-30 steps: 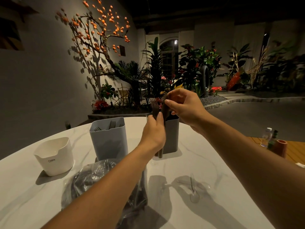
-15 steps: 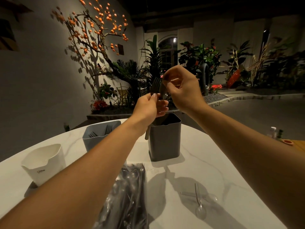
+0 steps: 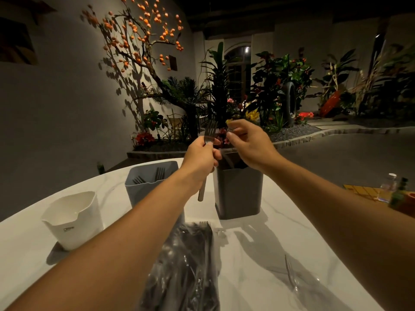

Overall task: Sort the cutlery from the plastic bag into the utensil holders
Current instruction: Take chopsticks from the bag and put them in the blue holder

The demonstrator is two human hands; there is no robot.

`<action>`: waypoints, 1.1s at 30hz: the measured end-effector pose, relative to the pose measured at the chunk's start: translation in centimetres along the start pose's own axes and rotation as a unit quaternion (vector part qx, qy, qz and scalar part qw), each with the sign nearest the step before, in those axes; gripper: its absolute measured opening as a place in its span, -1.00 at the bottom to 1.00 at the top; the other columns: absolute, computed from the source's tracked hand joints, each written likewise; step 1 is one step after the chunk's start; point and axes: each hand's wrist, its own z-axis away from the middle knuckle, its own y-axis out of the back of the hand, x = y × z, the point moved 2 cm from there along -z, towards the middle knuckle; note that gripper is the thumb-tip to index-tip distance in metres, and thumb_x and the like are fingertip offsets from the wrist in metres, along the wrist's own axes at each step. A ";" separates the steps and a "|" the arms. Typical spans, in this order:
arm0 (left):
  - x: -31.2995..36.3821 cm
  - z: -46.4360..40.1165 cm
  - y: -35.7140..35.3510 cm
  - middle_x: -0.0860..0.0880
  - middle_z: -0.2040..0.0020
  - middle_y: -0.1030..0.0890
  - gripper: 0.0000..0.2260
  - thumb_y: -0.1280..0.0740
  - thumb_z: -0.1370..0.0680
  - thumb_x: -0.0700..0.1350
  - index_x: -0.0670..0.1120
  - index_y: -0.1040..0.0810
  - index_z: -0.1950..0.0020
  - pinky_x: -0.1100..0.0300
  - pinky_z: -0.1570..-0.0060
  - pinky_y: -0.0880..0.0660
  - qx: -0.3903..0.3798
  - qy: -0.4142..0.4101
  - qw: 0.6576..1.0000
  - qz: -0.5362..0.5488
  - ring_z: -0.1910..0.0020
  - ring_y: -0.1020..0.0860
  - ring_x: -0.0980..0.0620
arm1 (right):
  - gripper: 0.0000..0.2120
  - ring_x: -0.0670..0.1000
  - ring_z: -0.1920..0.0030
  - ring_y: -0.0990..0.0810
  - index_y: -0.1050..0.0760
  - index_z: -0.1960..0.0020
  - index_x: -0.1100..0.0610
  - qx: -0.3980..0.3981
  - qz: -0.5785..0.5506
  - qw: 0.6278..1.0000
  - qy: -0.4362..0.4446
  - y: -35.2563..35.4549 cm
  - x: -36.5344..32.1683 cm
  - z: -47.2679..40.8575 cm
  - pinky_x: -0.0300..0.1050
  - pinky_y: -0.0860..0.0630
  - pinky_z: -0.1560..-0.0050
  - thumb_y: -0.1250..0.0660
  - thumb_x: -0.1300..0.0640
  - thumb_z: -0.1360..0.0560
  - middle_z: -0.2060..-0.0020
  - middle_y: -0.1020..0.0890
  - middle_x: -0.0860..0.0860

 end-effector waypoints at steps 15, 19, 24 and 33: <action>2.7 0.8 12.4 -0.19 -0.04 -0.64 -0.63 -0.07 -0.71 0.02 -0.15 -0.61 -0.09 -0.03 -0.17 -0.58 0.140 -0.077 0.985 0.059 -0.06 -0.62 -0.13 | -0.72 -0.01 0.01 -0.64 -0.48 -0.17 0.13 0.077 -0.030 0.982 0.168 -5.6 -11.4 -0.4 -0.09 -0.66 0.01 -0.40 0.31 -0.50 0.02 -0.62 0.02; -0.2 0.5 13.8 -0.18 0.06 -0.60 -0.55 0.01 -0.73 0.09 -0.18 -0.56 -0.11 0.08 0.10 -0.61 0.137 -0.013 0.990 0.043 0.12 -0.62 -0.07 | -0.69 0.04 0.02 -0.64 -0.51 -0.15 0.04 -0.028 0.037 0.991 0.123 -10.0 -10.1 0.1 0.02 -0.67 0.05 -0.41 0.33 -0.48 0.01 -0.64 0.02; -2.2 1.0 15.0 -0.16 0.04 -0.58 -0.62 0.01 -0.73 0.08 -0.15 -0.46 -0.18 0.01 0.01 -0.64 0.181 0.004 0.983 -0.022 0.07 -0.64 -0.10 | -0.59 0.03 -0.13 -0.63 -0.53 -0.31 0.06 -0.168 0.059 0.982 0.062 -13.1 -8.4 1.2 -0.07 -0.63 -0.08 -0.35 0.37 -0.53 -0.13 -0.66 0.04; -0.4 4.7 11.3 -0.12 0.06 -0.55 -0.71 -0.04 -0.72 0.00 -0.14 -0.46 -0.16 -0.01 -0.01 -0.63 0.124 0.003 0.991 -0.055 0.09 -0.60 -0.07 | -0.67 0.00 -0.15 -0.58 -0.59 -0.23 0.08 -0.137 0.045 0.987 0.071 -7.5 -9.2 3.7 -0.05 -0.58 -0.20 -0.31 0.36 -0.54 -0.18 -0.61 0.02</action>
